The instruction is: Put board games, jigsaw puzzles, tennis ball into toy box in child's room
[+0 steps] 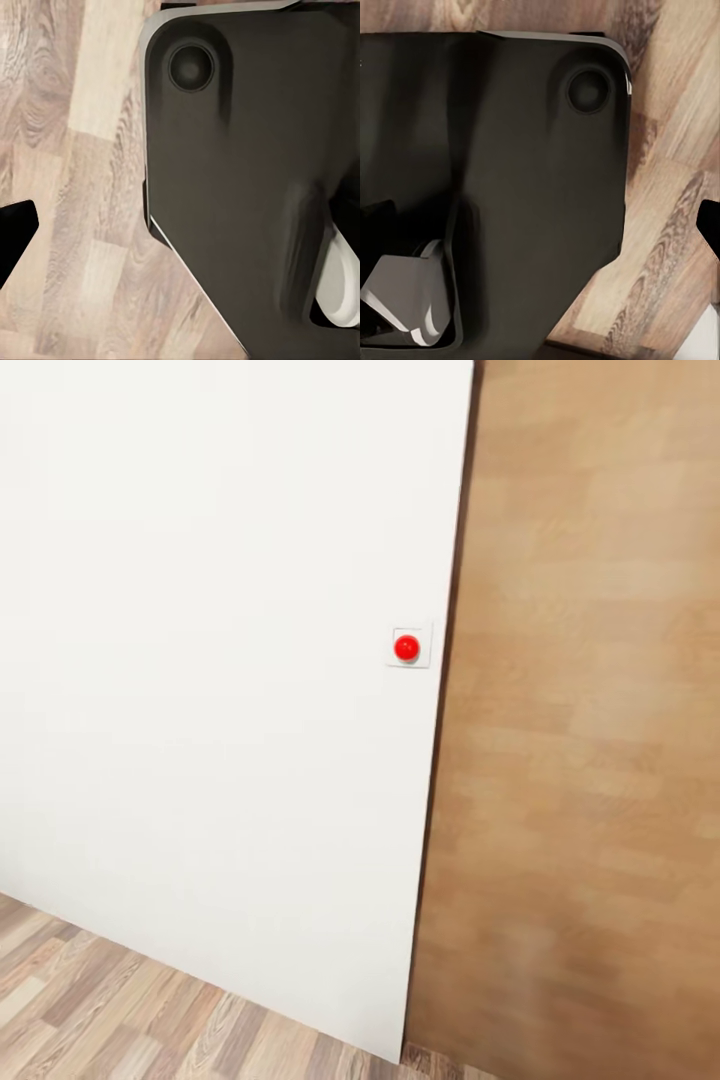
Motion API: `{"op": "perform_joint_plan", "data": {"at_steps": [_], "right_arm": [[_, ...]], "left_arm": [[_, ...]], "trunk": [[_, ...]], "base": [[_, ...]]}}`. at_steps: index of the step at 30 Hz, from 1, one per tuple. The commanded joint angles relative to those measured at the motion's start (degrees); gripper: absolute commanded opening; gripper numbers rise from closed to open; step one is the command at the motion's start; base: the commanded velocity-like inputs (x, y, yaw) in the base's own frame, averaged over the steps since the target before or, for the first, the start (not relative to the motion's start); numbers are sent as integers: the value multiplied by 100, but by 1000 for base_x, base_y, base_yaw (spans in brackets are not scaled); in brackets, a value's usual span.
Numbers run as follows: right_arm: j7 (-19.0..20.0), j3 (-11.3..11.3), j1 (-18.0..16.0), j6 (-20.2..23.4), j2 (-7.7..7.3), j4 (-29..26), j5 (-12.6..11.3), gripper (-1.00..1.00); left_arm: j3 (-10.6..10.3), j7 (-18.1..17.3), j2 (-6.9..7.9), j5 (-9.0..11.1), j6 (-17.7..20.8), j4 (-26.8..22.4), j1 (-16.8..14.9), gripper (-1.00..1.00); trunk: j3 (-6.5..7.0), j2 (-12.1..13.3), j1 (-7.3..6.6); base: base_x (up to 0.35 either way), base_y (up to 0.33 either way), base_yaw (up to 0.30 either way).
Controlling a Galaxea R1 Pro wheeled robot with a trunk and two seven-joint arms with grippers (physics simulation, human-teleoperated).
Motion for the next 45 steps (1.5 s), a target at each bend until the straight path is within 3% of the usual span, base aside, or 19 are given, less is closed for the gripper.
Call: {"op": "perform_joint_plan", "data": {"at_steps": [1,18,31,45], "right_arm": [[-2,-2,-1,-18,2,0,-2,100],[-4,0,-1,-19,8,-1,1,100],[-5,1,-1,-18,15,-1,19,100],[4,11,-12,49,100,-61,43,100]], "left_arm": [[2,1,0,2,15,-6,-2,100],[2,-6,7,2,-20,-6,-2,100],[0,-8,1,2,-24,-6,-2,100],[9,-88,40,16,30,-111,-43,100]], "trunk": [[11,36,-22],[316,718,-395],[316,718,-395],[568,1279,-703]], "base": [[0,0,259],[0,0,284],[0,0,291],[0,0,291]]}}
